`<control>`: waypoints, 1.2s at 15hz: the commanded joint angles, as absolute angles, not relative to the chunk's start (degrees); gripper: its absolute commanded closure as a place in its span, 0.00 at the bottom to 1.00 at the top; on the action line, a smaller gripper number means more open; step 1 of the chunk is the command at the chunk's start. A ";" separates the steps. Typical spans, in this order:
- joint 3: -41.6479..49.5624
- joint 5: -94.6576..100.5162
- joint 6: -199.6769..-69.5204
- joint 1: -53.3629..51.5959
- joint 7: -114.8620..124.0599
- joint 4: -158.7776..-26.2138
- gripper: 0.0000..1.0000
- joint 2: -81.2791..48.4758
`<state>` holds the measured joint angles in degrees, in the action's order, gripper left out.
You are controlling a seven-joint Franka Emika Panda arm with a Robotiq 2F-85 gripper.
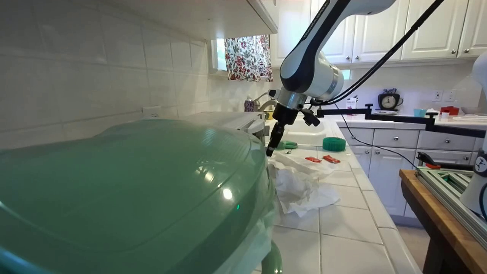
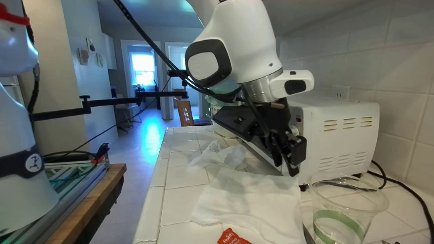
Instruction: Turn the switch on the microwave
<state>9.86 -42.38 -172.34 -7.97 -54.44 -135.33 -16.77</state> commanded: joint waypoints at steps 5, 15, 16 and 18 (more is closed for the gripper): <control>7.62 -43.82 -172.73 -6.20 -56.08 -133.43 0.74 -18.28; 7.69 -42.92 -171.84 -6.44 -55.66 -133.30 0.96 -18.01; 7.42 -43.22 -171.19 -6.13 -55.94 -133.27 0.96 -17.80; 6.05 -44.76 -169.41 -4.71 -57.36 -132.87 0.96 -17.33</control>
<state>8.44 -42.37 -172.24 -7.12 -54.43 -134.33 -17.43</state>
